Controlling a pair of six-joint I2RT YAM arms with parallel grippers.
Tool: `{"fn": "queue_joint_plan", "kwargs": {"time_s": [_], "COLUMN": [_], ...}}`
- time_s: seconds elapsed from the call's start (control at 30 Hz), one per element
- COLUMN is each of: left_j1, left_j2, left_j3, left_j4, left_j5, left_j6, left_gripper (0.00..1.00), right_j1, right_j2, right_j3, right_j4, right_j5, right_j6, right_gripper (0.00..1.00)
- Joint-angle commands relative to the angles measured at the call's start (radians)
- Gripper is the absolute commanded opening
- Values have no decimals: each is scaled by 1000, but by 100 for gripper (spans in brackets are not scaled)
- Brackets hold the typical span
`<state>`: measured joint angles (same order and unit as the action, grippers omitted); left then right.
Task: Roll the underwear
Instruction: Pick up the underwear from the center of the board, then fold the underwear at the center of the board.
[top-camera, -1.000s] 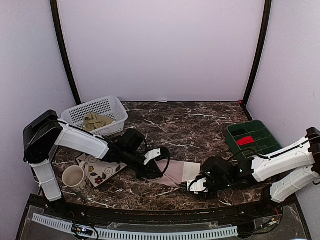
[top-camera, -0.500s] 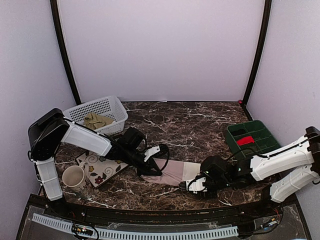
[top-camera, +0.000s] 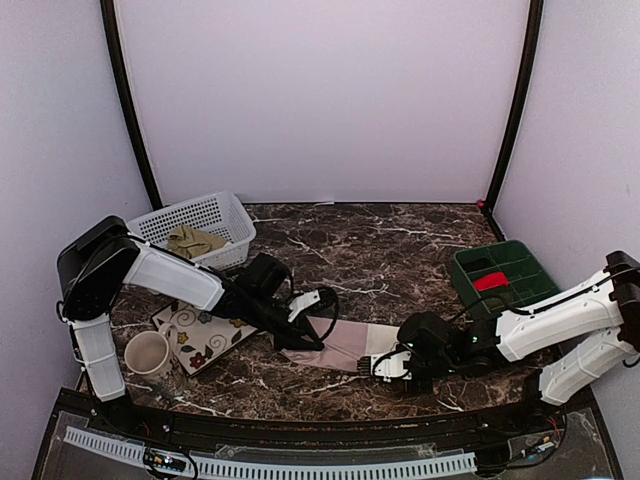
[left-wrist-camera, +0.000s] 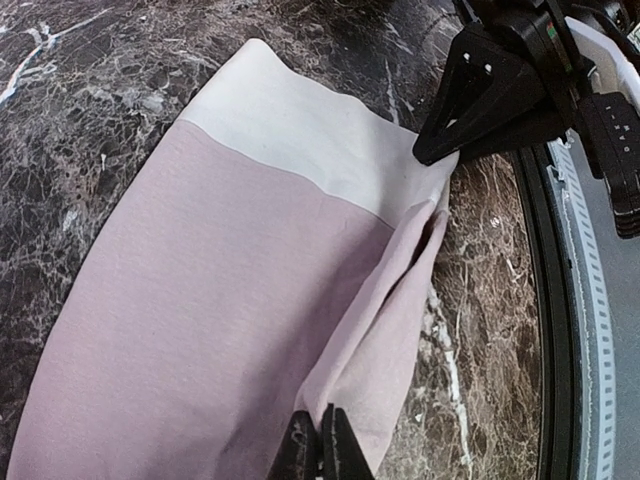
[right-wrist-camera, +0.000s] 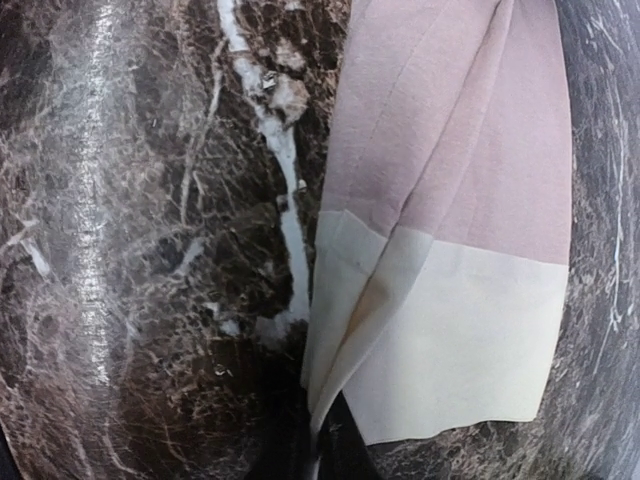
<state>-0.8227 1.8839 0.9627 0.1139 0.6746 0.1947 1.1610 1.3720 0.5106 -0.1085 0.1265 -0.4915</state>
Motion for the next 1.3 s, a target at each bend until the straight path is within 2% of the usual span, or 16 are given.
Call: {"fn": "queue_joint_plan", "kwargs": {"time_s": [0.0, 0.5, 1.27], "left_j1": [4, 20, 34], "left_j2": [-46, -54, 32], "left_j3": [30, 132, 207], "left_j4": [-59, -169, -171], "left_j5": [10, -69, -224], "left_j6": [41, 147, 186], "left_gripper": [0, 0, 1], "right_j1": [-1, -111, -214], "right_j2": [-4, -45, 132], "right_j3": [17, 95, 244], "right_j4": [-4, -95, -166], "right_j5": [65, 8, 44], "right_j6": [53, 87, 39], "right_gripper": [0, 0, 0]}}
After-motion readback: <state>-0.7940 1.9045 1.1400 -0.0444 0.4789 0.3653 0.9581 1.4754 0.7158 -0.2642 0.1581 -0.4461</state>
